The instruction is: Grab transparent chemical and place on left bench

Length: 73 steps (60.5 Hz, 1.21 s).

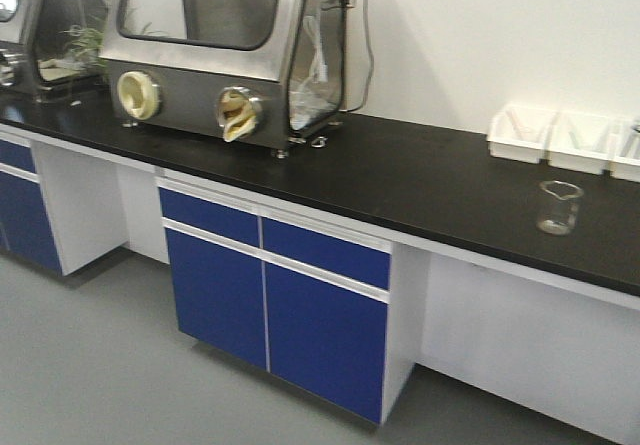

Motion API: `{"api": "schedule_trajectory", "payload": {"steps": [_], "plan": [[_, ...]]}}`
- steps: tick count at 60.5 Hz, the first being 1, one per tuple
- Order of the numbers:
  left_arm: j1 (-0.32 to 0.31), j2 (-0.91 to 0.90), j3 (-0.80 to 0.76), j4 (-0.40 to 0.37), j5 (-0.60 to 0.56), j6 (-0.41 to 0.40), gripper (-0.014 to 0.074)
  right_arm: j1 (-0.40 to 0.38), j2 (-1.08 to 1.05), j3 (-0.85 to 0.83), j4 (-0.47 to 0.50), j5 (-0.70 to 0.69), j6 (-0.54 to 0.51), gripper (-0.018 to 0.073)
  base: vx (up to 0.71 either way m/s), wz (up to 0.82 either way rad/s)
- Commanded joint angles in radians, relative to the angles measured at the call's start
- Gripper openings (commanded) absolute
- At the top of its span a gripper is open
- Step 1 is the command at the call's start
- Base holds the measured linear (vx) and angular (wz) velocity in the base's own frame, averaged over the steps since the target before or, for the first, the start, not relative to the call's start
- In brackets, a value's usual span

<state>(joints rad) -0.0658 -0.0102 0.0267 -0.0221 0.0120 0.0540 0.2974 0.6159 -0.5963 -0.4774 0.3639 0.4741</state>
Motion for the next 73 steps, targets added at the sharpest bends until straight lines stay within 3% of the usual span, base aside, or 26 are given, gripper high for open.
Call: {"api": "schedule_trajectory", "payload": {"steps": [1, 21, 73], "plan": [[-0.002, -0.019, 0.016, -0.001, -0.078, -0.008, -0.0003, 0.000, -0.001, -0.032, -0.018, -0.066, -0.006, -0.0003, 0.35, 0.33], [-0.002, -0.019, 0.016, -0.001, -0.078, -0.008, -0.0003, 0.000, 0.000, -0.032, -0.018, -0.066, -0.006, -0.0003, 0.45, -0.09], [-0.002, -0.019, 0.016, -0.001, -0.078, -0.008, -0.0003, 0.000, 0.000, -0.032, -0.018, -0.067, -0.006, -0.0003, 0.46, -0.38]]}}
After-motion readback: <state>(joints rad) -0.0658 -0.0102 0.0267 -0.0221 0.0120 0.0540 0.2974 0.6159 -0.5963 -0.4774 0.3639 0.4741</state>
